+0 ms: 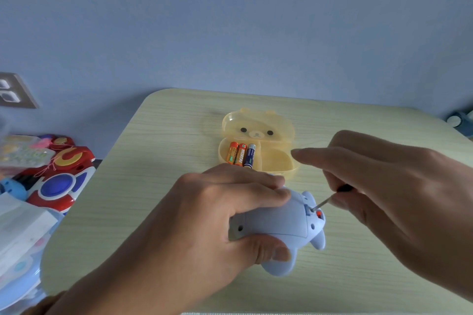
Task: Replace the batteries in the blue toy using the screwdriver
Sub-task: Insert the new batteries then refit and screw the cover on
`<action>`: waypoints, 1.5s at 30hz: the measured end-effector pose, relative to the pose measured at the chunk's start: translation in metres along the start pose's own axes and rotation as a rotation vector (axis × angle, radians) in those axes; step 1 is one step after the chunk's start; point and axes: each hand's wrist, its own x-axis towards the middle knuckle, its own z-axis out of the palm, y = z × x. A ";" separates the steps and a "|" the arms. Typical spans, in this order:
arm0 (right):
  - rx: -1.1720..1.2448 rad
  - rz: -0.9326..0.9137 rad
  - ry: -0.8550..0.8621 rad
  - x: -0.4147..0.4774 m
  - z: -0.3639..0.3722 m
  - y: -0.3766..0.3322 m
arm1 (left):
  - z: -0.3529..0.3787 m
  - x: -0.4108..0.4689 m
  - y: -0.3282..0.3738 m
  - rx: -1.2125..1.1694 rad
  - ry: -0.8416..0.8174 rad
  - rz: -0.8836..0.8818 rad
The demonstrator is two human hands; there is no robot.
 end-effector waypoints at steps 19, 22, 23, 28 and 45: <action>-0.037 -0.031 0.190 -0.008 0.007 0.009 | 0.001 0.002 0.000 0.032 0.018 0.072; 0.031 0.194 0.246 -0.009 0.012 0.013 | 0.000 0.001 0.000 0.025 0.022 0.060; 0.026 0.282 0.256 -0.010 0.019 0.015 | 0.000 0.001 0.000 0.027 0.020 0.061; 0.053 0.659 0.214 -0.016 0.063 0.025 | -0.001 0.003 0.002 0.051 0.004 0.077; 0.153 0.925 0.230 -0.011 0.087 0.024 | -0.003 0.002 0.002 0.027 -0.016 0.058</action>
